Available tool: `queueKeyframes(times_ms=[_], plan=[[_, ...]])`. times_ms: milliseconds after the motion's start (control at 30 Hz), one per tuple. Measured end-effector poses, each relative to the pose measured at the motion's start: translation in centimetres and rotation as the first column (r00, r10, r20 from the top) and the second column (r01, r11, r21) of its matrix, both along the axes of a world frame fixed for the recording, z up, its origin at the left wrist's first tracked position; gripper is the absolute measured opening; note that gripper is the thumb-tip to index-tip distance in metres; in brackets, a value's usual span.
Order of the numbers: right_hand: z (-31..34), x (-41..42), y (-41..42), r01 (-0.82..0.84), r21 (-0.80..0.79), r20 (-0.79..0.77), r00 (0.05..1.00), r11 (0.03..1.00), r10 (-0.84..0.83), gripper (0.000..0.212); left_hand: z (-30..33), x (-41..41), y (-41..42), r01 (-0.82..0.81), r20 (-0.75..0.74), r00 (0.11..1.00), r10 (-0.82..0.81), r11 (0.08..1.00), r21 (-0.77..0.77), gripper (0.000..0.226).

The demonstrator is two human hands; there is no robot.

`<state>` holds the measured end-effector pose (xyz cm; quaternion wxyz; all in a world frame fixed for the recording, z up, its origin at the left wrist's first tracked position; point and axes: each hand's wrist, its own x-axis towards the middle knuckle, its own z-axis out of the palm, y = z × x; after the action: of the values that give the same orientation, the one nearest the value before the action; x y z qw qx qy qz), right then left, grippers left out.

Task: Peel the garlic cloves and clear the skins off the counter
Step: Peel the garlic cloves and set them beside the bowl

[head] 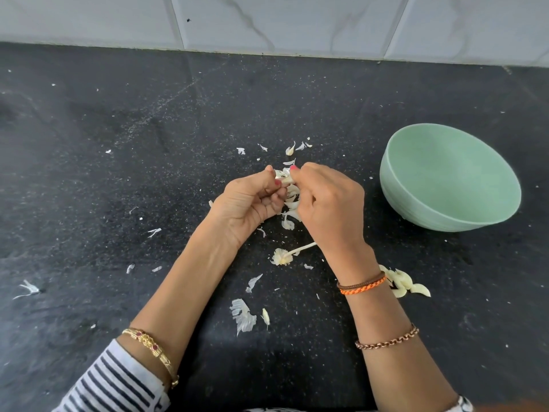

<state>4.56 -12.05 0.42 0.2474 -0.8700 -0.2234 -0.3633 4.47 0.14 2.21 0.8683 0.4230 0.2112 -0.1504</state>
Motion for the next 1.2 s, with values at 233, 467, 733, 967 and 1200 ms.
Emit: queueKeyframes(times_ms=[233, 467, 733, 967, 1200], plan=[[-0.3, 0.0, -0.1, 0.007, -0.021, -0.034, 0.999, 1.0, -0.007, 0.01, -0.5, -0.1, -0.6, -0.062, 0.086, 0.995, 0.05, 0.988, 0.139, 0.055], [-0.5, 0.0, 0.3, 0.01, 0.098, -0.081, 0.997, 0.995, -0.002, 0.011, -0.6, -0.2, -0.7, -0.118, 0.145, 0.984, 0.102, 0.987, 0.109, 0.034], [0.4, -0.1, -0.1, 0.028, 0.499, -0.369, 0.911, 0.866, 0.183, 0.016, -0.5, -0.1, 0.6, -0.199, 0.313, 0.945, 0.098, 0.93, 0.308, 0.017], [-0.1, 0.0, 0.1, 0.021, 0.411, -0.324, 0.938, 0.911, 0.124, 0.024, -1.0, -0.5, 0.1, -0.236, 0.536, 0.842, -0.061, 0.852, 0.468, 0.018], [-0.2, 0.1, 0.0, -0.011, 0.418, -0.281, 0.949, 0.908, 0.14, 0.023, -0.9, -0.5, 0.1, -0.246, 0.547, 0.837, -0.015, 0.883, 0.399, 0.019]])
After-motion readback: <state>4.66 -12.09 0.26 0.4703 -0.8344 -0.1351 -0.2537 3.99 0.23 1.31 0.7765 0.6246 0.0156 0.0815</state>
